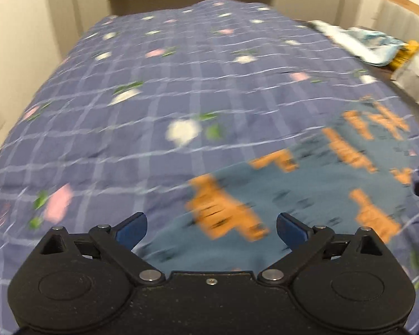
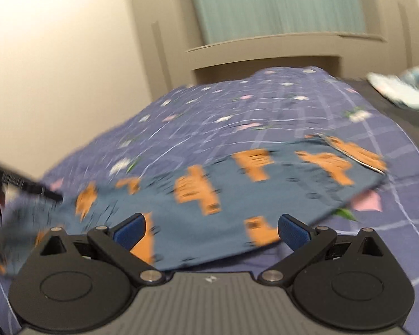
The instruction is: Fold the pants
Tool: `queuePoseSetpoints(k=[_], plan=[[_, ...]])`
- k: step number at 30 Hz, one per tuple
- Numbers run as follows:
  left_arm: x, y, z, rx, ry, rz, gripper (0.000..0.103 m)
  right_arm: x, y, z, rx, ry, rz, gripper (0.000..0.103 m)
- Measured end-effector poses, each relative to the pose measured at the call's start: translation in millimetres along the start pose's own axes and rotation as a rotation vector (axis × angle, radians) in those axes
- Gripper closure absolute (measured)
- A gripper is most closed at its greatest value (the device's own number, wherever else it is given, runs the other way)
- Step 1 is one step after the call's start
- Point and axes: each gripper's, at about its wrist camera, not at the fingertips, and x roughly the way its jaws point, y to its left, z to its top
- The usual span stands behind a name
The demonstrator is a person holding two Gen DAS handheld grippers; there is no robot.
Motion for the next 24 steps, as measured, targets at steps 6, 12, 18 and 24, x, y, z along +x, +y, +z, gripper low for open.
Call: queuePoseSetpoints(k=[6,12,18,24], plan=[[24,-67,28,0.024,-0.037,-0.116,0.001,-10,-64,9,0.137,-0.008,-0.093,0.000],[60,-121,47,0.036,-0.028,-0.190,0.001,6,-116,17,0.198,0.058,-0.050,0.000],[99,-136,55,0.012,0.011,-0.174,0.001,31,-155,37,0.283,0.087,0.044,0.000],[118,-131,55,-0.042,0.026,-0.150,0.001,54,-184,43,0.478,0.043,0.144,0.000]])
